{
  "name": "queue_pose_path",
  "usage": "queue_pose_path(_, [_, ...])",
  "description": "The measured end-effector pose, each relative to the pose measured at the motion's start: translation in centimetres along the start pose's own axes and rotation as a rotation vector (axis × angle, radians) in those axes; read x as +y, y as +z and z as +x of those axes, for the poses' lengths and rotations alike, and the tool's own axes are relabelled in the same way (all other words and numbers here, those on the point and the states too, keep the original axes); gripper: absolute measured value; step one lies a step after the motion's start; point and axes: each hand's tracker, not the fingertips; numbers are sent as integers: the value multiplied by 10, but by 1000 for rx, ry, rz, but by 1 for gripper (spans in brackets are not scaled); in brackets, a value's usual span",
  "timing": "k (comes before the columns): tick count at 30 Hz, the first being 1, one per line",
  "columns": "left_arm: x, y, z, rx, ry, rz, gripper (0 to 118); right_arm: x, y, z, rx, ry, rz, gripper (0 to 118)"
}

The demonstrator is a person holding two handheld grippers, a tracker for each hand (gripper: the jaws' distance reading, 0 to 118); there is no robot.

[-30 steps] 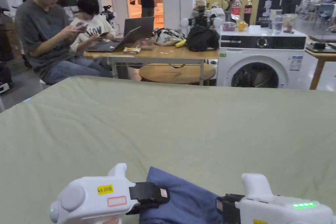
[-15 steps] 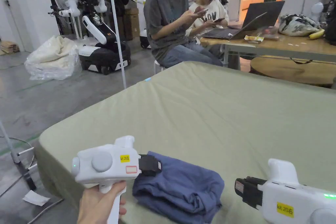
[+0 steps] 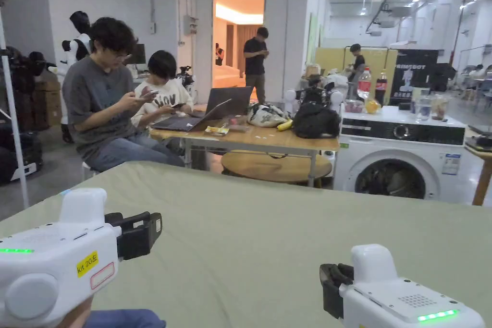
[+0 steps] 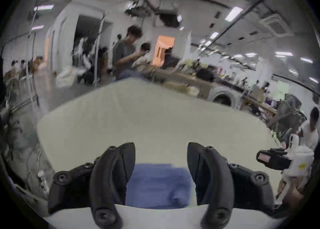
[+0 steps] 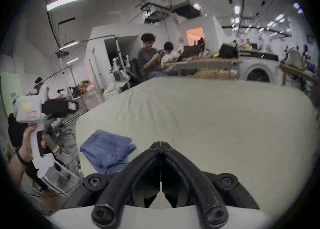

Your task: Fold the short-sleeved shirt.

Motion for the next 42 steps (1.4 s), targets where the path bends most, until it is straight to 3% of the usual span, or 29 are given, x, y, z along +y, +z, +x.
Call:
queue_pose_path(2, [5, -1, 34, -50, -55, 25, 62, 3, 33, 24, -81, 16, 46, 0])
queue_pose_path(6, [4, -9, 76, -174, -9, 29, 54, -3, 86, 66, -241, 60, 92, 0])
queue_pose_path(9, [0, -8, 97, -143, -42, 72, 29, -8, 113, 89, -332, 20, 131, 0])
queue_pose_path(11, [-3, -3, 109, -122, -89, 90, 0, -11, 126, 97, -369, -23, 165, 0])
queue_pose_path(13, [-7, 1, 124, -48, -190, 132, 0, -12, 132, 104, -380, -47, 179, 0])
queue_pose_path(15, [-9, 7, 131, -67, -240, 173, 0, -12, 135, 108, -371, -63, 186, 0])
queue_pose_path(21, [-3, 6, 136, -65, -240, 164, 0, -9, 128, 106, -371, -83, 185, 0])
queue_pose_path(34, [-5, 1, 139, -33, -150, 90, 0, -3, 122, 85, -430, -17, 175, 0])
queue_pose_path(39, [-8, 13, 153, -26, -187, 70, 0, -1, 130, 75, -417, -73, 214, 0])
queue_pose_path(40, [-11, 16, 155, -11, -197, 69, 2, -1, 131, 72, -415, -96, 186, 2])
queue_pose_path(42, [-16, 20, 161, 22, -213, 52, 24, -4, 126, 67, -430, -106, 117, 18])
